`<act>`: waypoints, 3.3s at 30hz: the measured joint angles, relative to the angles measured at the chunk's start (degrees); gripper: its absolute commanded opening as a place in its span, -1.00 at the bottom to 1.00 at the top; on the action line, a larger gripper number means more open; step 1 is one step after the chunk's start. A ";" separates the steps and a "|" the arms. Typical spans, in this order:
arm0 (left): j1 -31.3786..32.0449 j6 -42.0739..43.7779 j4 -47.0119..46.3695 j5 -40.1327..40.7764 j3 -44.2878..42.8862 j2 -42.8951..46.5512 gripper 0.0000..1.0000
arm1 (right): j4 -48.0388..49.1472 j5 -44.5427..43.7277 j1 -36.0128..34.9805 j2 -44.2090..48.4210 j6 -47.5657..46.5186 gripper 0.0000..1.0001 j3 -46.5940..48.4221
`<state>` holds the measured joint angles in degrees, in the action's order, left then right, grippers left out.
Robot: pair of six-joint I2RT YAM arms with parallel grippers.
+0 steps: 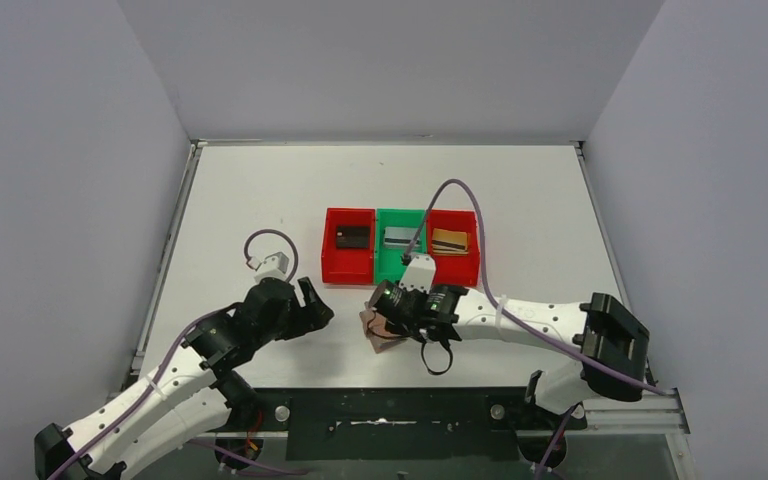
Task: Take the credit cards out of the card holder
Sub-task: Remove the credit card from the card holder.
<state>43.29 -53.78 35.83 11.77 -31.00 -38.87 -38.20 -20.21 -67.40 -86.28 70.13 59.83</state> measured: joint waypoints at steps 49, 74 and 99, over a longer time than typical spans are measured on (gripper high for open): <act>0.00 0.44 -2.03 -1.05 -0.02 -0.96 0.42 | -6.05 -3.41 -3.96 -16.09 -14.27 -1.00 9.53; -0.15 1.73 -14.08 -13.20 -0.26 -10.97 0.42 | 44.00 10.45 5.86 23.45 11.34 -0.95 -45.38; 1.42 5.38 -25.99 -20.90 -3.78 -30.62 0.34 | 47.06 12.15 5.92 19.91 13.29 -0.94 -46.38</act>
<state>44.71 -48.40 9.85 -9.13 -34.79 -69.49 8.86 -8.05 -61.47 -66.37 83.42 13.45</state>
